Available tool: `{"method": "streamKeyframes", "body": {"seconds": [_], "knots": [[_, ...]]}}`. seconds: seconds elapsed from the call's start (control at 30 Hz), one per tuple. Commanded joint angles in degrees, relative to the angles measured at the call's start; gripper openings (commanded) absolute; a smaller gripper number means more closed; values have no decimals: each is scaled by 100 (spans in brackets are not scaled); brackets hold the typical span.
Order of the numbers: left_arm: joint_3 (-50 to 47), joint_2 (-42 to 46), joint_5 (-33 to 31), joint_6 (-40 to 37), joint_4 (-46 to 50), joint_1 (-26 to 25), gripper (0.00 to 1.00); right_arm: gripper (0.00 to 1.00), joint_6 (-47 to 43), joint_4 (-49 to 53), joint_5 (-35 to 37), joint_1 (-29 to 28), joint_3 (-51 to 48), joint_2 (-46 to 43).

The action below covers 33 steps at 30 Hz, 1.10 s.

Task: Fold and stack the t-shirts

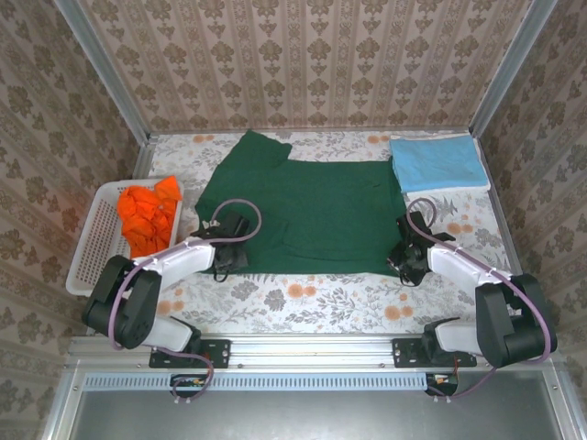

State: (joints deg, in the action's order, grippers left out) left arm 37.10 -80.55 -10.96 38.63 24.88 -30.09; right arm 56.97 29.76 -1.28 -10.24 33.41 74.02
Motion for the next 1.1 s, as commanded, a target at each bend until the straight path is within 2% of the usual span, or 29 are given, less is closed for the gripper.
{"method": "streamKeyframes", "body": {"seconds": [0.0, 0.13, 0.4, 0.53, 0.67, 0.83, 0.87, 0.9, 0.97, 1.07], "knots": [[-284, 155, -89, 282, 589, -87, 15, 33, 98, 594, 44, 63, -115, -89], [-426, 280, -77, 493, 673, -244, 14, 32, 0, 799, -87, 58, -133, -126], [-596, 619, -163, 995, 867, -662, 14, 34, 12, 781, -508, 57, -555, -836], [-267, 919, -361, 982, 1300, -683, 15, 36, -147, 945, -440, 57, -464, -1208], [209, 1589, -651, 911, 1875, -692, 22, 40, -377, 1091, -284, 60, -352, -1811], [1163, 2179, -884, 444, 2248, -674, 33, 57, -810, 611, -550, 58, -240, -2673], [1446, 2167, -897, 325, 2312, -659, 36, 66, -929, 275, -703, 49, -276, -2855], [1729, 2145, -895, 191, 2355, -629, 40, 80, -972, -35, -794, 48, -291, -3021], [2245, 2073, -893, 1, 2399, -525, 47, 83, -1049, -543, -909, 36, -231, -3171], [3012, 1827, -678, -355, 2239, -304, 50, 82, -1221, -821, -887, -3, 161, -2925]]}}
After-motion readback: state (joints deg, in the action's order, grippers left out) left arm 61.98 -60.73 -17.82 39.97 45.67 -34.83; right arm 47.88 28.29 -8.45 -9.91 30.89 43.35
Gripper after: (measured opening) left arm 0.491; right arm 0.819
